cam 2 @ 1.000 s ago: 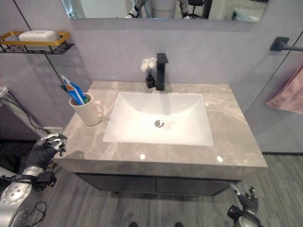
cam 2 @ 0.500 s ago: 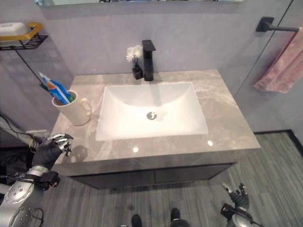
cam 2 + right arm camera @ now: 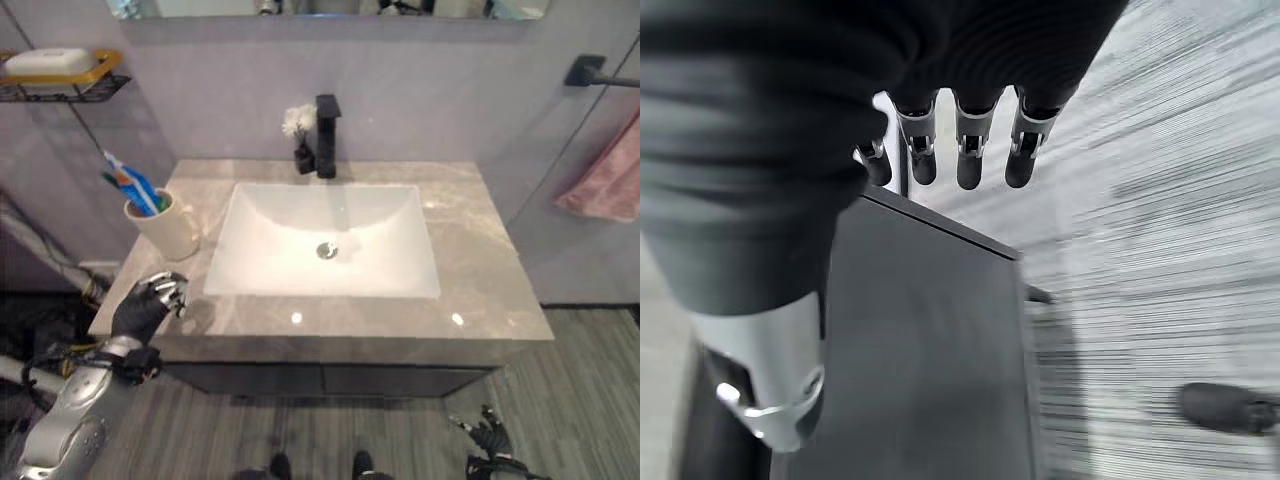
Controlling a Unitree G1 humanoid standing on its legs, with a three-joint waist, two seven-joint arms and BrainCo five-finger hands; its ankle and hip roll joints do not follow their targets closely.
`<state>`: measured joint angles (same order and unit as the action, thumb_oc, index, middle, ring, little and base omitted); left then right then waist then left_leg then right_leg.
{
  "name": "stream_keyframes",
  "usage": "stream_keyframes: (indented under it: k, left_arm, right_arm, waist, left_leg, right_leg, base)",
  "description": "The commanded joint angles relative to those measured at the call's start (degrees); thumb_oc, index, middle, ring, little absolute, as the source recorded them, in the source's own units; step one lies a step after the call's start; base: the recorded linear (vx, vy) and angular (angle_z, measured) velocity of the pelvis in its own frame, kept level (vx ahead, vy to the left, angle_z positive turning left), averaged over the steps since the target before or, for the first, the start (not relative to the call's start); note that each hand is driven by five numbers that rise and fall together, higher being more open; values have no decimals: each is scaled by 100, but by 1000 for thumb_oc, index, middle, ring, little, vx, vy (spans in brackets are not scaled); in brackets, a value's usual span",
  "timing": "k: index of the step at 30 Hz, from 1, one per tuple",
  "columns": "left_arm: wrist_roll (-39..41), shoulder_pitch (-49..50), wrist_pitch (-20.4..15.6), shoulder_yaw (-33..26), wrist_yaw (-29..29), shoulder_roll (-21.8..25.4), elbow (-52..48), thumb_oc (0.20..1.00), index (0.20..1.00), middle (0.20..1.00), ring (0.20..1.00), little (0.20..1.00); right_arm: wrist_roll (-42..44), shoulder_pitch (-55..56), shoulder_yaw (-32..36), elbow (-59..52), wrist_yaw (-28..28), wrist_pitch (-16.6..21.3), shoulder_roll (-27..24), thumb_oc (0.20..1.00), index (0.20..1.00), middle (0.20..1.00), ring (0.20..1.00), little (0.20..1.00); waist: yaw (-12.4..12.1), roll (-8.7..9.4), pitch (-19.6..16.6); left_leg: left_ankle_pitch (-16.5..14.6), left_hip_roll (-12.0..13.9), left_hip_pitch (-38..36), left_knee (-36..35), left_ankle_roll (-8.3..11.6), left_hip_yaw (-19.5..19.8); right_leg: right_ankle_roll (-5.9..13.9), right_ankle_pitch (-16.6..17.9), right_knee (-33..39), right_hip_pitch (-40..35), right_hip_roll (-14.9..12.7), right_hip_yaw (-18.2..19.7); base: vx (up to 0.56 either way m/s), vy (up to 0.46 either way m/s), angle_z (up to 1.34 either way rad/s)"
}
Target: Put brush and paste in cup on sink, flatten towel.
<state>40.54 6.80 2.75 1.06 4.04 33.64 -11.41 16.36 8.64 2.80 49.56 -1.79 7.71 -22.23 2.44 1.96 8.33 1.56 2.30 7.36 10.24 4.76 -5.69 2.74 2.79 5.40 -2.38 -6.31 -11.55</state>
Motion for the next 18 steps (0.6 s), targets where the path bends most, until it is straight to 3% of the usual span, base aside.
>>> stream_keyframes:
  k: [1,4,7,11,15,18]
  left_arm:
    - [58,-50,-369,-282,10,99,-251,200,200,200,200,200]
    - [75,-97,-396,-261,34,113,-269,200,200,200,200,200]
    - [95,-28,-328,-312,-44,24,-291,200,200,200,200,200]
    - [243,315,-349,-478,-161,69,-448,200,200,200,200,200]
    - [382,482,-355,-456,-158,18,-482,200,200,200,200,200]
    - [370,746,-321,-547,-205,-47,-536,200,200,200,200,200]
  right_arm:
    - [-369,-176,-11,80,52,57,-342,1000,1000,1000,1000,1000]
    - [-386,-200,-34,259,-4,48,-335,1000,1000,1000,1000,1000]
    - [-605,-388,-129,623,-17,12,-286,1000,1000,1000,1000,1000]
    - [-831,-507,-360,467,95,9,-226,1000,1000,1000,1000,1000]
    - [-884,-557,-496,528,135,14,-92,1000,1000,1000,1000,1000]
    - [-875,-684,-622,694,276,-1,48,1000,1000,1000,1000,1000]
  waist:
    - [48,21,127]
    - [16,-54,157]
    - [-22,-325,121]
    - [-154,-383,137]
    - [-223,-396,128]
    - [-356,-397,66]
  left_leg:
    - [202,257,70,-342,-190,-233]
    - [491,432,187,-486,-56,-25]
    - [152,248,-468,-915,-202,-181]
    - [-119,140,-710,-964,-394,-600]
    - [-202,100,-811,-1006,-459,-787]
    - [-296,59,-1013,-1171,-518,-1023]
  right_leg:
    - [36,-220,-268,-62,108,161]
    - [64,-336,-371,-92,73,257]
    - [252,-353,-556,-75,-92,421]
    - [424,-174,-527,-12,-323,508]
    - [512,-70,-519,24,-435,544]
    - [636,77,-490,30,-534,356]
  base:
    - [85,122,7]
    - [73,103,1]
    - [198,367,-47]
    - [80,272,-78]
    - [58,141,-58]
    - [90,104,-21]
